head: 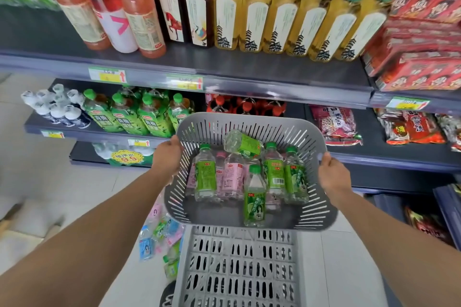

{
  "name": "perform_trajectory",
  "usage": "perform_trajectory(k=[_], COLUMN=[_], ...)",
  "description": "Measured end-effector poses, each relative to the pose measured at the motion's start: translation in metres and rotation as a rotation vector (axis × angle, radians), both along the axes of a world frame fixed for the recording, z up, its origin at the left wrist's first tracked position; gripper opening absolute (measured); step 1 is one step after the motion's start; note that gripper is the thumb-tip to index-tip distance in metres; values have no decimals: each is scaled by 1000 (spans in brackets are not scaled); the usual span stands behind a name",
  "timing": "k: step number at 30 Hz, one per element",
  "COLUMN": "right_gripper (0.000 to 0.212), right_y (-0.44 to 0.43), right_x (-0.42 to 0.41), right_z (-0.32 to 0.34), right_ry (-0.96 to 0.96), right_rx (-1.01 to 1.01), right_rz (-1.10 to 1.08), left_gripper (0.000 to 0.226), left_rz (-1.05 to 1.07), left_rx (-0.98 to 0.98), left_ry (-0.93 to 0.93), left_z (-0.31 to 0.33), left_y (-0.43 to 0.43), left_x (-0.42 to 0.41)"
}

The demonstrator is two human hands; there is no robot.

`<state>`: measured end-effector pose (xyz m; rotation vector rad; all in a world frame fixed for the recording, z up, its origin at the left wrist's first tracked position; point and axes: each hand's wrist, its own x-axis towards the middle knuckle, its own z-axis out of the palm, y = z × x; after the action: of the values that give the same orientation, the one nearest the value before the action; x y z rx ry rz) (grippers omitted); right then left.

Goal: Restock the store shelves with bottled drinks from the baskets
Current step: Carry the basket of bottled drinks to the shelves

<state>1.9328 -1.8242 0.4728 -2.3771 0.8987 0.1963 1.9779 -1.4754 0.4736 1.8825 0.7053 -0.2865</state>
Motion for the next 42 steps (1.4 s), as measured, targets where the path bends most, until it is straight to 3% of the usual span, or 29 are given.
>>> perform_trajectory(k=[3,6,12,16,21,25,28,35,42], right_gripper=[61,47,48,47,50,25,33,28,26], right_y=[-3,-2,31,73,149,228,290,421,535], right_x=[3,10,5,1,-14,-46,-79,-149,-237], right_z=[8,27,70,102,144,181,206,250,279], right_ry=[105,198,180,112,87,2,-88,-214,-319], right_rx=[-57,-111,-430,-435,-402,-432,-471,-415,-344], right_rz=[95,209,490,706,950,1179,1330,1606,1920], left_gripper=[51,48,33,32,31,31,26,32,29], left_rz=[-230,-415,-595,-618,-568,-482,-406,-216,96], left_rx=[231,445,721,840,904,963,1022,1148,1149], left_ry=[13,61,71,39,10,34,88,164,300], left_z=[11,29,75,109,157,193,217,276,314], left_y=[5,11,35,57,105,155,192,268,308], left_x=[-4,-10,-39,-67,-113,-173,-228,-358,-494])
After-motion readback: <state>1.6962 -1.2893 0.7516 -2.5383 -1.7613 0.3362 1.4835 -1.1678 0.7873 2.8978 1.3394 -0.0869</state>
